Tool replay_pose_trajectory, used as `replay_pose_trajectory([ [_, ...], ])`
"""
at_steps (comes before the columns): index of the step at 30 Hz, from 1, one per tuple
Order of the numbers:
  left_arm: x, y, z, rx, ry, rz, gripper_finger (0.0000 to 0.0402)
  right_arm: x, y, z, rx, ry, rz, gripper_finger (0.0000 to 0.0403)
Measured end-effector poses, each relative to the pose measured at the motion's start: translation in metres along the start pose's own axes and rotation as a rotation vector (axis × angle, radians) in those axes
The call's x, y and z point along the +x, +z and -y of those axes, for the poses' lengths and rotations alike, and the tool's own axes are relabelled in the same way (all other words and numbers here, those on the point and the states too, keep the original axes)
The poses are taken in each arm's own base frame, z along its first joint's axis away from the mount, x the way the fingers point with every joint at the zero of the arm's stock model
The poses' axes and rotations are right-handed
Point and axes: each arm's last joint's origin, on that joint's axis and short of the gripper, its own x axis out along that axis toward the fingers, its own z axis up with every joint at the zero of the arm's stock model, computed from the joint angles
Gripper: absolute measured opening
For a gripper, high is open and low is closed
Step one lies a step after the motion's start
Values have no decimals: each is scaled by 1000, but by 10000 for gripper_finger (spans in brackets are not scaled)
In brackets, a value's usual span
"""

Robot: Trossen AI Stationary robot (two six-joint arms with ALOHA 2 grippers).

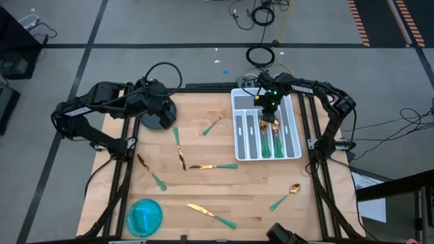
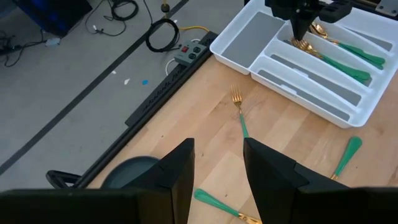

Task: Sort silverware
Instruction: Put the green fork into the white silverware organizer

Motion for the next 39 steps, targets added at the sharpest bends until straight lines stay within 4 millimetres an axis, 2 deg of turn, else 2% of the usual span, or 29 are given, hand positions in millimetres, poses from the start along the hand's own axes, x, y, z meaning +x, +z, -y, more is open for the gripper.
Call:
replay_pose_trajectory([
  [4,0,0,0,-1,0,0,145,0,1,1,-7,-13,8,16],
  [17,0,0,0,-1,0,0,145,1,2,-1,-14,-53,-26,108],
  [22,0,0,0,-1,0,0,145,0,3,-9,-23,-31,-64,120],
  [25,0,0,0,3,2,-5,145,-7,9,-14,-38,-21,-79,120],
  [28,0,-2,-1,9,8,-15,145,-22,17,-20,-56,-27,-73,121],
  [32,5,-1,2,4,30,-24,145,-57,27,-35,-104,-78,8,121],
  [36,20,4,12,23,122,-25,145,-102,32,-54,-167,-230,129,121],
  [39,42,12,22,39,213,-13,145,-138,28,-69,-192,-378,215,126],
])
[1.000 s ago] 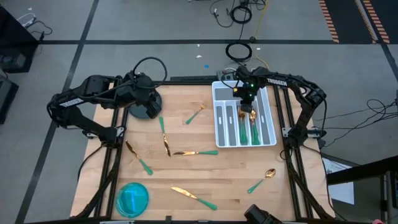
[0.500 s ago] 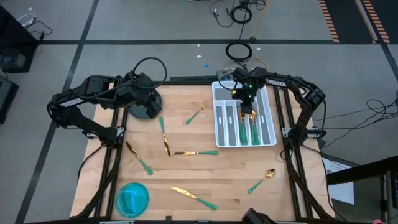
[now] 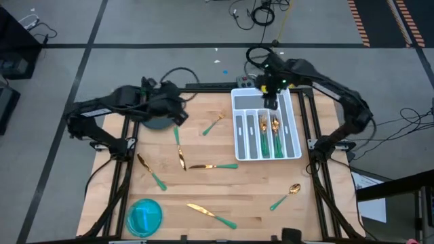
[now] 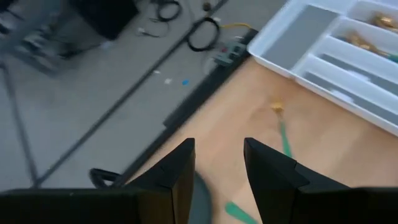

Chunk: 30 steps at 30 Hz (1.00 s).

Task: Sort silverware
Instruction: Put the green fork into the white silverware organizer

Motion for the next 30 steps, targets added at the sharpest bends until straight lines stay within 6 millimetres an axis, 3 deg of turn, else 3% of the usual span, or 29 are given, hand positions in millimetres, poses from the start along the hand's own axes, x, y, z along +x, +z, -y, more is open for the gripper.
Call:
replay_pose_trajectory([
  [6,66,35,31,11,-61,20,145,-59,-7,-10,53,-112,149,146],
  [12,142,56,40,286,-149,12,145,-89,-21,-20,77,-164,198,159],
  [17,196,54,31,496,-376,-53,145,-97,-29,-26,101,-151,185,160],
  [23,248,62,11,521,-560,67,145,-100,-35,-31,109,-131,152,160],
  [30,302,47,-4,573,-691,46,145,-100,-38,-33,99,-113,122,160],
])
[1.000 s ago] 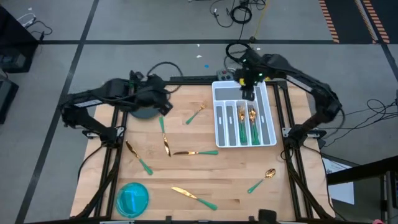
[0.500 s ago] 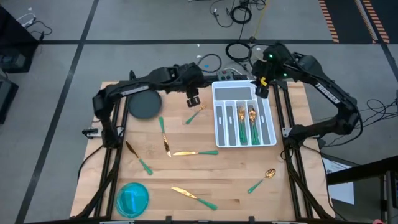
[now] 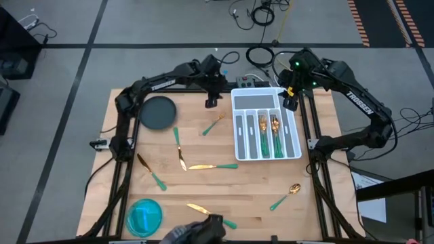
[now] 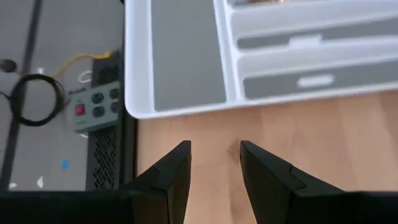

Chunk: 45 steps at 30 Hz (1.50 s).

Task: Sort silverware
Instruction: Put the green fork into the white silverware organizer

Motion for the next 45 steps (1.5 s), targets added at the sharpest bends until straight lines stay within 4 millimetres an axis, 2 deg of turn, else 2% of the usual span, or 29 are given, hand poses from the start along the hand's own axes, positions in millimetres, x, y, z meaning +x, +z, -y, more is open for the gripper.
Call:
replay_pose_trajectory([
  [7,44,-26,-19,-24,-64,-3,145,0,0,0,-11,2,1,160],
  [12,62,-39,-22,-56,-143,11,145,0,0,0,-29,2,1,160],
  [17,64,-42,-25,-67,-177,42,145,0,0,0,-34,2,2,160],
  [28,64,-37,-29,-80,-226,160,145,0,0,0,-26,1,2,160],
  [35,68,-44,-25,-137,-277,114,145,0,0,0,-23,1,3,160],
  [41,83,-57,-21,-174,-297,9,145,0,0,0,-21,1,3,160],
  [45,85,-55,-22,-165,-277,24,145,0,1,0,-20,1,10,160],
])
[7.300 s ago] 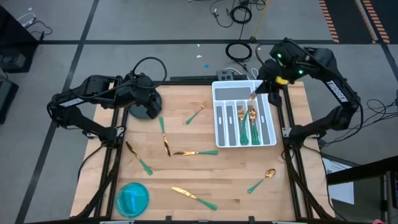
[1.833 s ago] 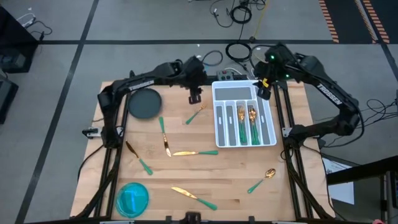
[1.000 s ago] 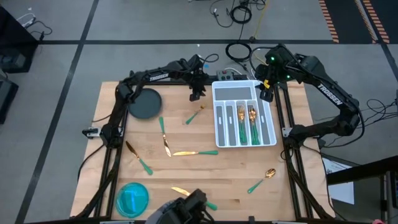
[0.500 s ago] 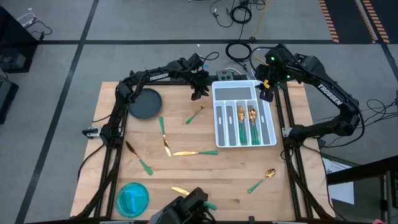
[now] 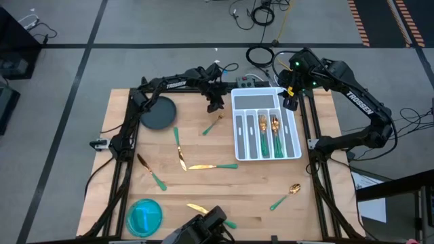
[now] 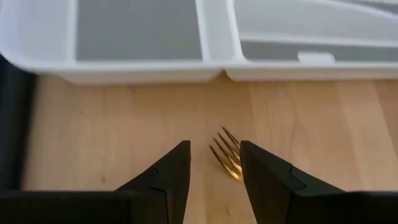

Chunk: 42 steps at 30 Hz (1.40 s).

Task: Sort silverware
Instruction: Put the green fork into the white silverware organizer

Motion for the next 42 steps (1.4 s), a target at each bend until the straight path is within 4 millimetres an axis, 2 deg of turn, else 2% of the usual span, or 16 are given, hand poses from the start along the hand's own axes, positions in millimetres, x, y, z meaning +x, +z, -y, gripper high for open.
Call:
replay_pose_trajectory([
  [6,1,3,-1,6,8,32,145,0,0,0,22,0,0,160],
  [14,25,-6,-2,-37,-40,0,145,0,0,0,23,2,-1,160],
  [19,27,-1,2,-16,-42,15,145,0,0,0,23,5,-3,160],
  [42,31,-1,8,-12,4,-59,136,0,0,-1,30,28,5,160],
])
